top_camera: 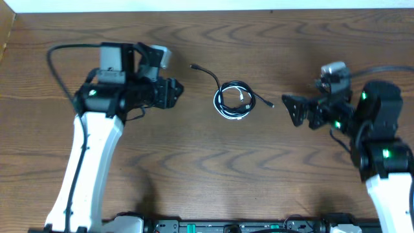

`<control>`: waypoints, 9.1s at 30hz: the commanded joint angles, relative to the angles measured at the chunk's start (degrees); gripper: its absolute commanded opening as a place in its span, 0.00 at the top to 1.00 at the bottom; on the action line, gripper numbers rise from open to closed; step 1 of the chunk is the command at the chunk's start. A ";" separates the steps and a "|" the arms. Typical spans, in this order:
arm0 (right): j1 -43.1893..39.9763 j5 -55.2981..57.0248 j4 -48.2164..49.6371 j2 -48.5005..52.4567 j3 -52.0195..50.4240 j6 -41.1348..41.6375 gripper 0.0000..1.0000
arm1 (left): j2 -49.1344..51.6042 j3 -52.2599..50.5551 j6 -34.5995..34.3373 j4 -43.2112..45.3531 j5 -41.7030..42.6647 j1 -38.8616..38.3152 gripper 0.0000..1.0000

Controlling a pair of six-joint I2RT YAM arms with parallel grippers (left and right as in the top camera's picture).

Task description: Untangle cables

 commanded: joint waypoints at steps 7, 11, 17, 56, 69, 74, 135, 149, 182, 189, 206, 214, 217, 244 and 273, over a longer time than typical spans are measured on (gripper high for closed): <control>0.35 -16.74 1.46 8.31 3.32 0.81 0.01 | 4.59 1.01 -0.92 5.07 18.73 -0.66 0.43; 0.35 -16.46 0.52 9.57 3.32 0.76 0.01 | 4.76 1.01 -2.58 7.61 18.47 -0.66 0.44; 0.35 -9.35 -0.57 10.05 3.32 2.32 0.13 | 8.20 1.01 -21.99 10.08 -0.37 -2.36 0.49; 0.35 2.01 -7.96 10.05 3.21 9.57 0.21 | 35.95 1.01 -51.12 21.73 -15.69 -20.65 0.93; 0.35 3.08 -7.32 10.05 3.21 10.03 0.27 | 20.28 1.05 -40.02 20.79 -15.69 -20.68 0.93; 0.42 3.02 -7.32 10.05 3.21 12.02 0.29 | 16.17 1.05 -36.00 19.43 -15.41 -20.68 0.93; 12.79 -1.62 20.39 31.17 3.21 45.40 0.50 | 15.15 1.03 -38.66 26.21 21.79 -17.22 0.93; 14.97 5.03 21.35 31.41 3.21 47.91 0.57 | 15.15 1.05 -51.82 34.01 20.79 -16.81 0.93; 8.96 -5.53 13.81 30.82 3.23 28.17 0.99 | 18.27 0.98 -15.96 12.33 17.29 -16.17 0.93; 9.01 -7.91 14.25 29.29 3.23 29.53 0.99 | 24.11 0.98 -19.65 21.46 17.40 -16.90 0.93; 13.86 -9.03 13.77 25.90 3.23 29.92 0.99 | 25.88 0.98 -22.88 35.15 22.82 -17.62 0.92; 16.15 -7.54 16.46 25.88 3.23 34.86 0.99 | 25.88 0.98 -22.88 35.39 22.88 -18.27 0.93; 16.20 -7.52 18.53 25.88 3.23 38.14 0.94 | 25.88 0.98 -23.78 35.41 22.95 -18.27 0.93; 4.26 -14.80 18.32 22.14 3.23 42.23 0.23 | 25.88 0.98 -26.69 38.34 27.78 -19.39 0.93; 7.65 -13.55 4.76 30.51 3.21 11.15 0.36 | 25.88 0.98 -40.61 41.44 26.64 -19.43 0.92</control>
